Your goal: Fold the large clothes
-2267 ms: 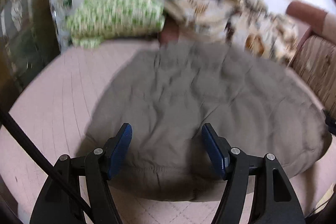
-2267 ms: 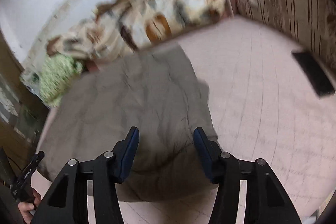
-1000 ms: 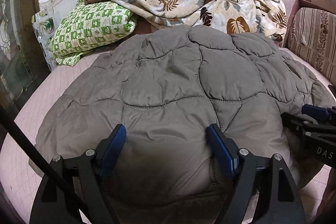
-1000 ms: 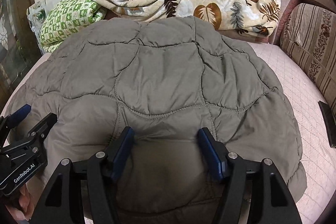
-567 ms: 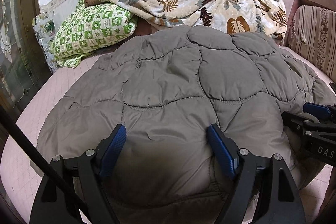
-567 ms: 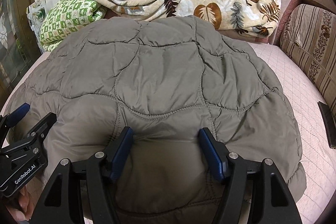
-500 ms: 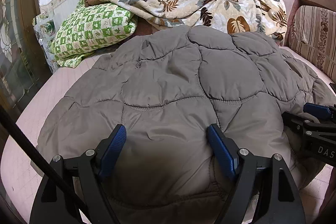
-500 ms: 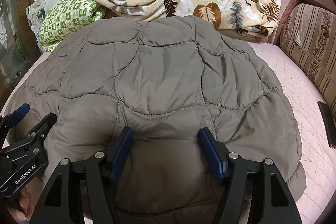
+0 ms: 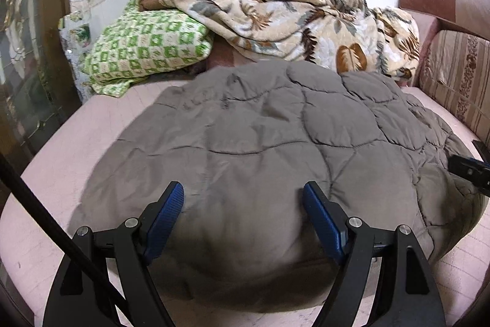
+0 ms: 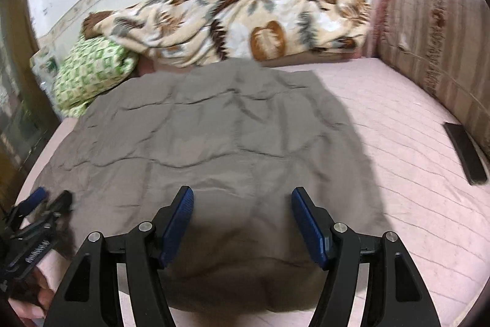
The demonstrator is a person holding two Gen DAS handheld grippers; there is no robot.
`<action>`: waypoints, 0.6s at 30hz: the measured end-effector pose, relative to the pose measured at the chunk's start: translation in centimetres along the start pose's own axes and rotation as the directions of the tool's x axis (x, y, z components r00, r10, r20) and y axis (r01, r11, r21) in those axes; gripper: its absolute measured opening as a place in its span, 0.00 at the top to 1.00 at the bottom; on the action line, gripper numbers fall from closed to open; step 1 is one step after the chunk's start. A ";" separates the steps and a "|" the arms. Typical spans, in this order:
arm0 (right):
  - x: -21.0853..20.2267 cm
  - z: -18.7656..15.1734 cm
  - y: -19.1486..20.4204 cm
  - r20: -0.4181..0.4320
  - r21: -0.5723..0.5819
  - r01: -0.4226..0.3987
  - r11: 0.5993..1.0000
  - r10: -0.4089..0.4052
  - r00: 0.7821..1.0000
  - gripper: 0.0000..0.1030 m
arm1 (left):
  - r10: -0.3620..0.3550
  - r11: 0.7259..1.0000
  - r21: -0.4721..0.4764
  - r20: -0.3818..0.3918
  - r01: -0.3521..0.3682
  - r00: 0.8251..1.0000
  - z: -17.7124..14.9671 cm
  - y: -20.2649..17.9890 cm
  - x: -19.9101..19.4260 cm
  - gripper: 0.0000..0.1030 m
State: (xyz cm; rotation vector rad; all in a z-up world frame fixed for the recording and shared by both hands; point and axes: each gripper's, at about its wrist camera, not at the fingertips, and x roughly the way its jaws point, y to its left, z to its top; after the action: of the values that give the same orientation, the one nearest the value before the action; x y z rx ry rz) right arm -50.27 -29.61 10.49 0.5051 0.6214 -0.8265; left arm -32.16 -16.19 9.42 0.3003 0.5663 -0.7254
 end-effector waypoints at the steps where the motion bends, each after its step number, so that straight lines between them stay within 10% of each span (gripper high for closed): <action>1: -0.2 -0.2 -0.4 -0.004 0.012 0.009 1.000 -0.009 1.000 0.31 | 0.009 1.000 -0.007 0.003 -0.009 1.000 0.0 0.4 -0.3 0.23; 8: -2.0 -1.7 -2.1 -0.009 0.069 0.018 0.997 -0.017 1.000 0.31 | 0.107 0.985 -0.140 0.012 -0.105 0.994 0.2 6.0 -2.1 0.23; 13: -0.1 -2.4 -2.0 -0.075 0.060 0.036 0.998 -0.032 0.997 0.25 | 0.098 0.954 -0.259 -0.199 -0.149 0.975 -1.6 10.6 1.3 0.23; 18: 1.0 -2.5 -1.6 -0.101 0.048 0.034 0.998 -0.029 0.995 0.17 | 0.129 0.965 -0.199 -0.198 -0.169 0.972 -2.0 10.0 1.6 0.23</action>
State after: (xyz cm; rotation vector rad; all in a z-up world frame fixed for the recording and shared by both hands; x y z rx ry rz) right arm -51.79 -29.46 7.72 0.5858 0.7037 -0.8515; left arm -25.02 -9.02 7.50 0.2064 0.7822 -0.4870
